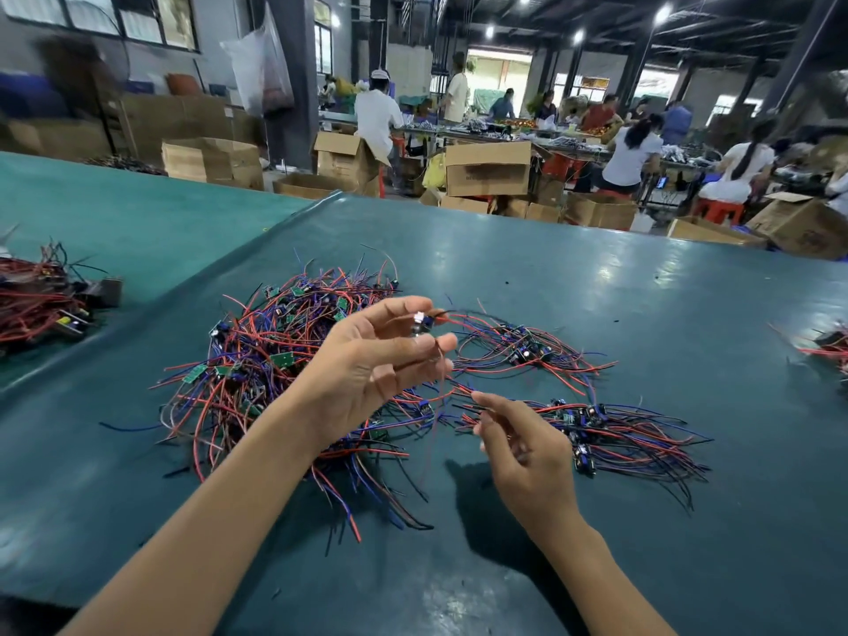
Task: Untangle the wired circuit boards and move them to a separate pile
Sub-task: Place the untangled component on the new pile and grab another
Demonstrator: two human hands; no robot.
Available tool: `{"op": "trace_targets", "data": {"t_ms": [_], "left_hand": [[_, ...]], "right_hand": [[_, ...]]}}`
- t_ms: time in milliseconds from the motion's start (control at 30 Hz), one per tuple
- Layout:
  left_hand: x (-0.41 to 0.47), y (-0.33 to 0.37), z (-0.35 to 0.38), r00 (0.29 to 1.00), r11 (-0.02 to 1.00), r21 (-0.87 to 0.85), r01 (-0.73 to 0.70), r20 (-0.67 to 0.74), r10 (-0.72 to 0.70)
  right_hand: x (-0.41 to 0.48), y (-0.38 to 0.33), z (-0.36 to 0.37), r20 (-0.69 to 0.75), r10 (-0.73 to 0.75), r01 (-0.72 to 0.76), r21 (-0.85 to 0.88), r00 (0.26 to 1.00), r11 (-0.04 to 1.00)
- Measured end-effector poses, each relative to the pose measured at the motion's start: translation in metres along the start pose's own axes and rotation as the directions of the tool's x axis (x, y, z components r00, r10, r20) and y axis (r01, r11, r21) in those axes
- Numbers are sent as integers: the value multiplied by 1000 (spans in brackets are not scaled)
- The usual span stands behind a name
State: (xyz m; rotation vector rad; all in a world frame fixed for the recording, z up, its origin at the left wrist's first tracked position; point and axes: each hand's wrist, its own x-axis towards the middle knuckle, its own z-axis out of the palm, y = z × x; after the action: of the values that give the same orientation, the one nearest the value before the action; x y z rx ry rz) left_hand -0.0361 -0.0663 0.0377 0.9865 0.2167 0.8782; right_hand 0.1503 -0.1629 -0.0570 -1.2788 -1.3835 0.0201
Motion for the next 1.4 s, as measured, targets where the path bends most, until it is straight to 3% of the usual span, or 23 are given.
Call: {"op": "trace_targets", "data": {"t_ms": [100,300,400,467,533,667,733,867,1000,1067,1167,1300,1400], "left_hand": [[3,-16,2,998,998,43,45,-36,-44],[45,-29,14,966,980,185,76,-256,-26],[72,-29,20,953,959,285,0,-290,86],[90,-33,23,937,839,544,-26,-280,210],[104,-41,25,936,634,774,7,-228,269],[127,-59,24,963,306,951,37,-116,245],[138,-63,23,972,301,953,20,-89,216],[157,-69,31,970,389,921,5,-100,222],[165,-87,40,969,368,930,18,-107,224],[162,-102,35,983,245,966,85,-121,135],[152,-114,20,990,-91,986,139,-141,-6],[132,-98,3,995,-255,962,92,-101,-24],[109,-63,-10,997,-478,874,82,-78,29]], "right_hand": [[-1,-2,-1,18,-55,56,-30,998,998],[-1,1,0,84,-137,153,-218,987,964],[-1,2,2,93,-107,125,-213,990,969],[-1,2,3,100,-85,104,-205,991,973],[-2,2,3,115,-83,106,-209,990,972],[-2,-1,3,143,-79,109,-216,987,970],[-2,-3,4,164,-66,101,-218,984,971],[-3,-5,4,198,-74,118,-224,977,967],[-3,-5,4,203,-92,140,-232,975,963],[-3,-6,2,214,-74,125,-237,974,963],[-2,-7,0,250,-61,126,-253,966,959],[0,-10,-1,286,-66,150,-283,956,947],[1,-12,-2,291,-77,166,-295,954,941]]}}
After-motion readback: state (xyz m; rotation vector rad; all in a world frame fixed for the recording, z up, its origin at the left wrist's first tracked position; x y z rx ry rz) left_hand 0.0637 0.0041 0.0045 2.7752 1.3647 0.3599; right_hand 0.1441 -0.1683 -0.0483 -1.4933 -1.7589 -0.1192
